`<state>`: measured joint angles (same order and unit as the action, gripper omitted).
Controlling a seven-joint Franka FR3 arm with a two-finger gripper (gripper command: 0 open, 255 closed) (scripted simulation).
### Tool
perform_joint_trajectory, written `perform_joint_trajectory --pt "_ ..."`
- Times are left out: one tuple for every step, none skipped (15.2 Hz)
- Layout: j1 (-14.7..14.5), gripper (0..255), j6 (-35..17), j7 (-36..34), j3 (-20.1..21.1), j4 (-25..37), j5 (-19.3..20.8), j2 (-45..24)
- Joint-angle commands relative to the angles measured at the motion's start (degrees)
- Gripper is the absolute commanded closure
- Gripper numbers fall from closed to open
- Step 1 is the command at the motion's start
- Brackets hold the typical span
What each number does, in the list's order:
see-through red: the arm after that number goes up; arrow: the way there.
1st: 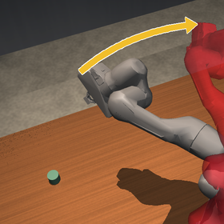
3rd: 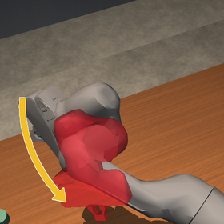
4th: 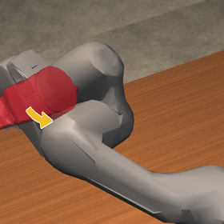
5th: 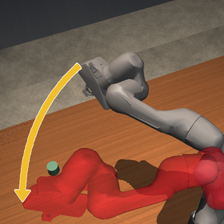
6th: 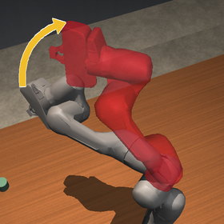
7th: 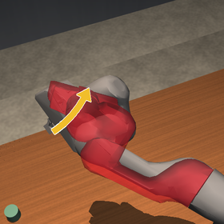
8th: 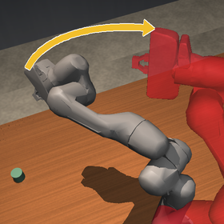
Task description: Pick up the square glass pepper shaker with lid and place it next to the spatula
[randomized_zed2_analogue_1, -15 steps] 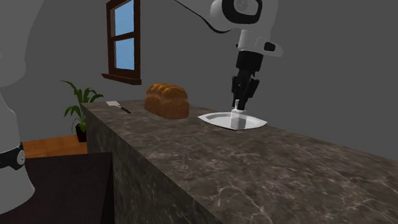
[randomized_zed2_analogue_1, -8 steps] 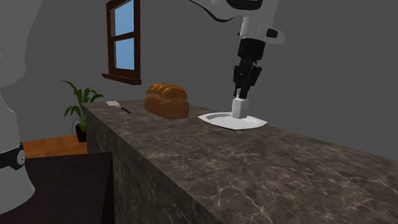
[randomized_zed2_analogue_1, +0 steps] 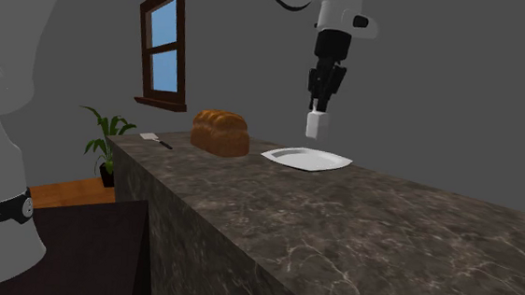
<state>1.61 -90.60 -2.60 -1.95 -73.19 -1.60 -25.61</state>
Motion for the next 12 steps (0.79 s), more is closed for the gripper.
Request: perform_joint_trajectory --pt "0.1 255 1.8 0.1 0.0 1.9 0.0 -0.2" --pt "0.1 255 2.6 0.1 0.0 2.9 0.0 -0.3" --pt "0.2 255 3.5 0.1 0.0 3.9 0.0 -0.5" --pt "0.2 255 4.3 0.1 0.0 4.9 0.0 -0.6" --pt "0.2 255 5.2 0.1 0.0 6.0 0.0 -0.8" --pt "0.2 255 6.1 0.1 0.0 7.1 0.0 -1.1" --pt "0.2 255 6.3 0.1 0.0 7.4 0.0 -1.1" --pt "-0.6 255 5.2 -0.9 0.2 4.3 0.0 0.9" --pt "-1.3 255 4.2 -1.9 0.5 1.4 0.0 2.9" --pt "-2.0 255 3.3 -2.8 0.8 -1.3 0.0 4.6" --pt "-2.7 255 2.5 -3.8 1.1 -3.8 0.0 6.3" --pt "-3.5 255 1.8 -4.9 1.5 -6.1 0.0 7.9"
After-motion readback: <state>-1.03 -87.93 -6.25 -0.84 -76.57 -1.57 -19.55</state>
